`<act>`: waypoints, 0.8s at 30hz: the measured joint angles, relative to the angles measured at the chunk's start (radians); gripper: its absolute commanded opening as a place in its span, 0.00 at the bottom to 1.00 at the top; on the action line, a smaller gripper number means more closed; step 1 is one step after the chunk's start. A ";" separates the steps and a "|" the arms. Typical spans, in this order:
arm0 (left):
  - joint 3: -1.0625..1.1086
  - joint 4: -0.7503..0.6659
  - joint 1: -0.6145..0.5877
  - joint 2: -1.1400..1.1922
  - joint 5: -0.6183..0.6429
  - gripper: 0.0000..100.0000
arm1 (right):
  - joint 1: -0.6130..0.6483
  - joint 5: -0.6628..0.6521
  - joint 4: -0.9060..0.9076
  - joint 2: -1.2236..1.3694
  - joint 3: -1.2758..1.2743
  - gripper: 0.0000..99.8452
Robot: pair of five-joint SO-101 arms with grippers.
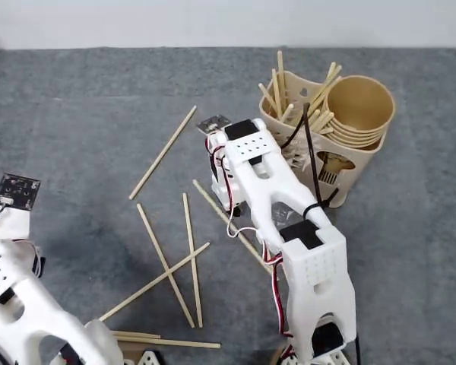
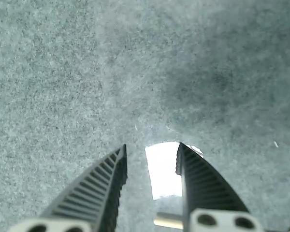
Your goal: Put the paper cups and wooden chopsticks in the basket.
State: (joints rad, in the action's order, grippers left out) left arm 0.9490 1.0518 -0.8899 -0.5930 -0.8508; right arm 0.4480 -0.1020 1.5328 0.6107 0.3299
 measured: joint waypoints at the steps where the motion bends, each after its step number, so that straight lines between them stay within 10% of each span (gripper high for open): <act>1: 0.000 0.000 0.000 0.000 0.000 0.16 | -0.003 0.000 0.000 0.000 0.000 0.19; 24: 0.000 0.000 0.000 0.000 0.000 0.16 | -0.077 -0.031 -0.049 0.086 0.014 0.17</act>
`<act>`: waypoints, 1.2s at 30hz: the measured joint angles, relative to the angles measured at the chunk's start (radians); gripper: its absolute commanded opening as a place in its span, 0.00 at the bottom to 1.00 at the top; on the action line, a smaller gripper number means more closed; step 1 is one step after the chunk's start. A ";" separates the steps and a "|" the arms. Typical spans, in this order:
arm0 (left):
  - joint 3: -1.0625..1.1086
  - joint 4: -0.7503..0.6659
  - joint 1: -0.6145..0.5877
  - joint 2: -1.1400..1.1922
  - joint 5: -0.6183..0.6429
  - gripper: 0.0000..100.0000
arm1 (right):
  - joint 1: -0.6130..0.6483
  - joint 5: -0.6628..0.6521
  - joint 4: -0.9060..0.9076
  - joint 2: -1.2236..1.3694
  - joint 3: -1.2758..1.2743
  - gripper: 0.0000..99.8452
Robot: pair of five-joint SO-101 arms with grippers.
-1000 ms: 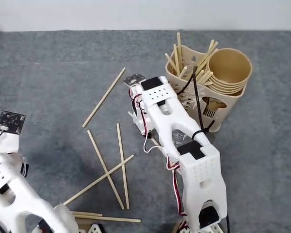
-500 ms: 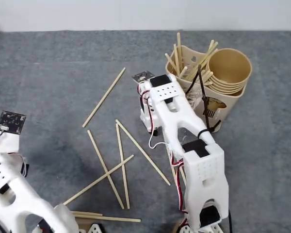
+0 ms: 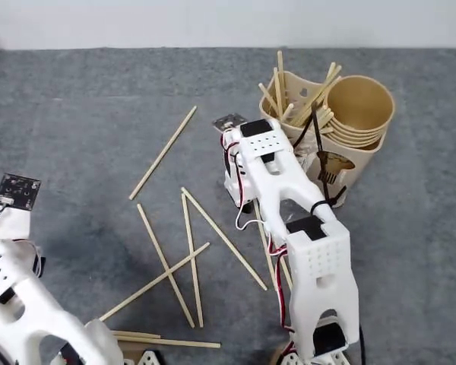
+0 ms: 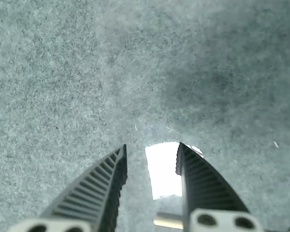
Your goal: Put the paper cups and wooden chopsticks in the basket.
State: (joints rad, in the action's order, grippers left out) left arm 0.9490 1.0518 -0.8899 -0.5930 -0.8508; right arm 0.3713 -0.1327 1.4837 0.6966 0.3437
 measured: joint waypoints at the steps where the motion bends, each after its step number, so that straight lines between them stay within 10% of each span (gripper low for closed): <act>1: 0.000 0.000 0.000 0.000 0.000 0.16 | 0.002 0.000 0.000 0.009 0.008 0.14; 6: 0.000 0.000 0.000 0.000 0.000 0.16 | 0.011 0.000 0.002 0.028 0.025 0.00; 20: 0.000 -0.002 0.000 0.000 0.000 0.16 | 0.147 0.000 0.051 -0.044 0.003 0.01; 36: 0.000 -0.002 0.000 0.000 0.000 0.16 | 0.178 -0.003 0.129 -0.743 0.003 0.01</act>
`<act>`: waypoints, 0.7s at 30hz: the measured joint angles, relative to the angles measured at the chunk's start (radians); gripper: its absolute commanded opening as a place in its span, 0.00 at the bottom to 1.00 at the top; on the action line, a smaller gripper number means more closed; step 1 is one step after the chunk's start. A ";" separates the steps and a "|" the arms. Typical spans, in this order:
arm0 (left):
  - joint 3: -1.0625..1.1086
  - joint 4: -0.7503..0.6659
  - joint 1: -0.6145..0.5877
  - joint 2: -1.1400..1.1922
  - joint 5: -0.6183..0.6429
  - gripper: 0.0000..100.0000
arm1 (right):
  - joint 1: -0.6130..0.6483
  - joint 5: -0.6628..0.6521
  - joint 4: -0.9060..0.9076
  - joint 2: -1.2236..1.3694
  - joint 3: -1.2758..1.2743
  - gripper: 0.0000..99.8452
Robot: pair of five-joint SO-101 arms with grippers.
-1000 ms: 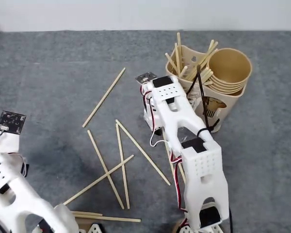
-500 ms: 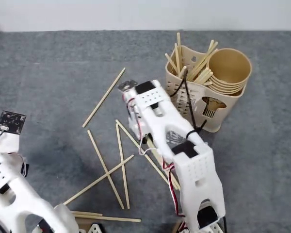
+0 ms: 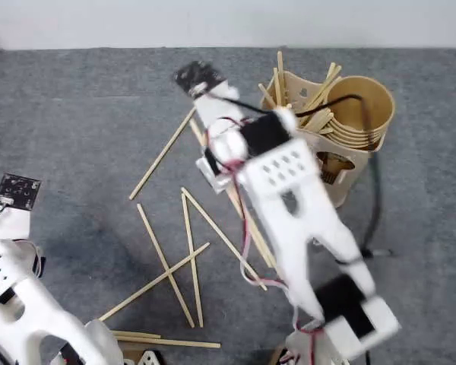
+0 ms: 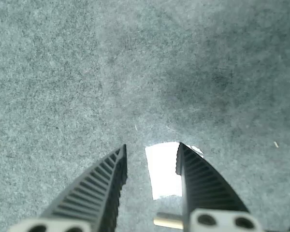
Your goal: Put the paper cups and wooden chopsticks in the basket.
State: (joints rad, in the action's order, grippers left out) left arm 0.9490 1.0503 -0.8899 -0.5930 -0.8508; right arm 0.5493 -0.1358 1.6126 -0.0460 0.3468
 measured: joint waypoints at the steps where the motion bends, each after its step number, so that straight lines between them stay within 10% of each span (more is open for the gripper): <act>1: 0.000 0.000 0.000 0.000 0.000 0.16 | 0.000 0.000 -0.021 -0.048 0.000 0.01; 21: 0.000 0.000 0.000 -0.005 0.000 0.16 | -0.322 0.000 -0.812 -0.393 -0.147 0.01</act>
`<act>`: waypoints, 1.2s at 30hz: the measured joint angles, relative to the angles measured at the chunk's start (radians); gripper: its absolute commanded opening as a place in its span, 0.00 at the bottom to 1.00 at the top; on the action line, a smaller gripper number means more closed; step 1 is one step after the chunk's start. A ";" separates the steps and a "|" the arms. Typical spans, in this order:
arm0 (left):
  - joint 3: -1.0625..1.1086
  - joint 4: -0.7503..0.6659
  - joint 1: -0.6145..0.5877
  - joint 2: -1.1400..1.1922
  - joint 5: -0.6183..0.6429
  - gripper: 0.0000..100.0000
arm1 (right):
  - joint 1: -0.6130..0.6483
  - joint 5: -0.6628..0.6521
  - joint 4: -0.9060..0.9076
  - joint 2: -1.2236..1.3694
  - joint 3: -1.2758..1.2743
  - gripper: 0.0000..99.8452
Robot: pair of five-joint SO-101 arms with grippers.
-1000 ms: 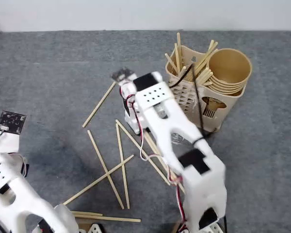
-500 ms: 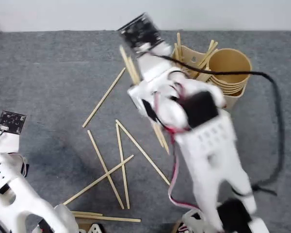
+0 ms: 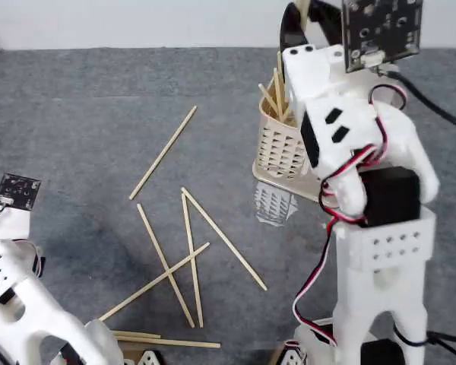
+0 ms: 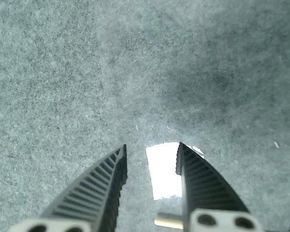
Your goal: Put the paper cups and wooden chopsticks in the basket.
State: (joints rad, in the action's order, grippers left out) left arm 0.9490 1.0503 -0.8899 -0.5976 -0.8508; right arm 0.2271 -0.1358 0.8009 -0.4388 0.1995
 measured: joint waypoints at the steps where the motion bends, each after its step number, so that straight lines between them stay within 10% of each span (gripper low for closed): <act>1: 0.000 0.000 0.000 0.000 0.000 0.16 | -0.011 0.000 -0.038 0.000 -0.041 0.01; 14: 0.000 0.000 0.000 0.000 0.000 0.16 | -0.094 0.003 -0.457 0.000 -0.559 0.09; 18: 0.000 0.000 0.000 0.000 0.000 0.16 | -0.094 0.003 -0.396 -0.002 -0.560 0.18; 25: -0.008 0.017 0.000 0.000 0.000 0.16 | -0.086 0.066 -0.198 -0.107 -0.517 0.00; 36: -0.262 0.353 0.184 0.000 0.180 0.16 | 0.100 0.087 0.381 -0.261 -0.520 0.01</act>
State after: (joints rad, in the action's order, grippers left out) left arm 0.6866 1.4032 -0.7058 -0.5976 -0.6713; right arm 0.3268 -0.0483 1.1815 -0.6997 -0.3207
